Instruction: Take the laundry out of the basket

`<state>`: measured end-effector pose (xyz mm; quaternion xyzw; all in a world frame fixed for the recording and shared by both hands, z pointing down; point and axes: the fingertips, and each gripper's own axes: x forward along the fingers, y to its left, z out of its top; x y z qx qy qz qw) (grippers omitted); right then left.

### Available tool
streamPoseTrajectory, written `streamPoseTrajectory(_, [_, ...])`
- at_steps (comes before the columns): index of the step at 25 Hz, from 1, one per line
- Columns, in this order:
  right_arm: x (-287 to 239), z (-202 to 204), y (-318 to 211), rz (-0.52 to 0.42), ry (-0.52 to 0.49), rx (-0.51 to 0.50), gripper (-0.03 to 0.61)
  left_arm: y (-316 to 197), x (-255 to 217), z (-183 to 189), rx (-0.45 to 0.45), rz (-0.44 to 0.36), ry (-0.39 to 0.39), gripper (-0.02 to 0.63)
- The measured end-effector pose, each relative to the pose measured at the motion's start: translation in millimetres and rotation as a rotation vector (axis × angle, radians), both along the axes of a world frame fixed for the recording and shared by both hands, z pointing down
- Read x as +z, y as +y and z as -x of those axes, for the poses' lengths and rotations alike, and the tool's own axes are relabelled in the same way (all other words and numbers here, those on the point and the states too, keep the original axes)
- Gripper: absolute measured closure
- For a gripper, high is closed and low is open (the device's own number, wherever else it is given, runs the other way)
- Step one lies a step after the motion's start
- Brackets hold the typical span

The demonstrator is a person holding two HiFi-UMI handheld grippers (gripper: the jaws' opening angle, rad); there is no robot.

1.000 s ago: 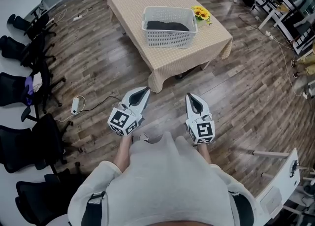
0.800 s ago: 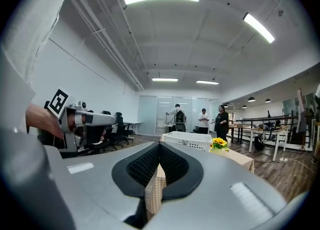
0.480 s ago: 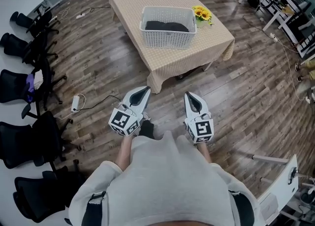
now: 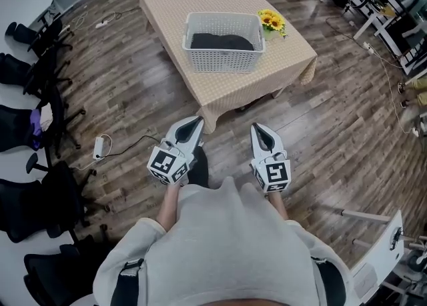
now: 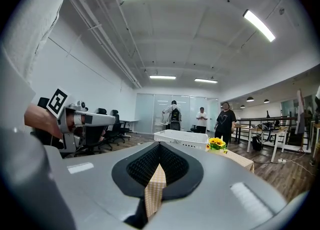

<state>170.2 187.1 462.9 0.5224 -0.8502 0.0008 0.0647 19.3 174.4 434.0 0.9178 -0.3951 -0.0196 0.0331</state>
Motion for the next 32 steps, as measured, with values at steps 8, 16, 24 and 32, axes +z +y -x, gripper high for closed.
streamPoseTrajectory(8, [3, 20, -84, 0.013, 0.026, 0.019, 0.58, -91, 3, 11, 0.045, 0.0, 0.017, 0.606])
streamPoseTrajectory(16, [-8, 62, -178, 0.025, 0.048, 0.029, 0.578, -188, -4, 60, 0.043, 0.012, 0.036, 0.606])
streamPoseTrajectory(24, [-27, 103, -268, -0.002, 0.066, 0.042, 0.58, -280, -18, 97, 0.066, 0.002, 0.065, 0.606])
streamPoseTrajectory(32, [-37, 117, -347, -0.032, 0.063, 0.121, 0.578, -369, -27, 114, 0.127, -0.025, 0.072, 0.606])
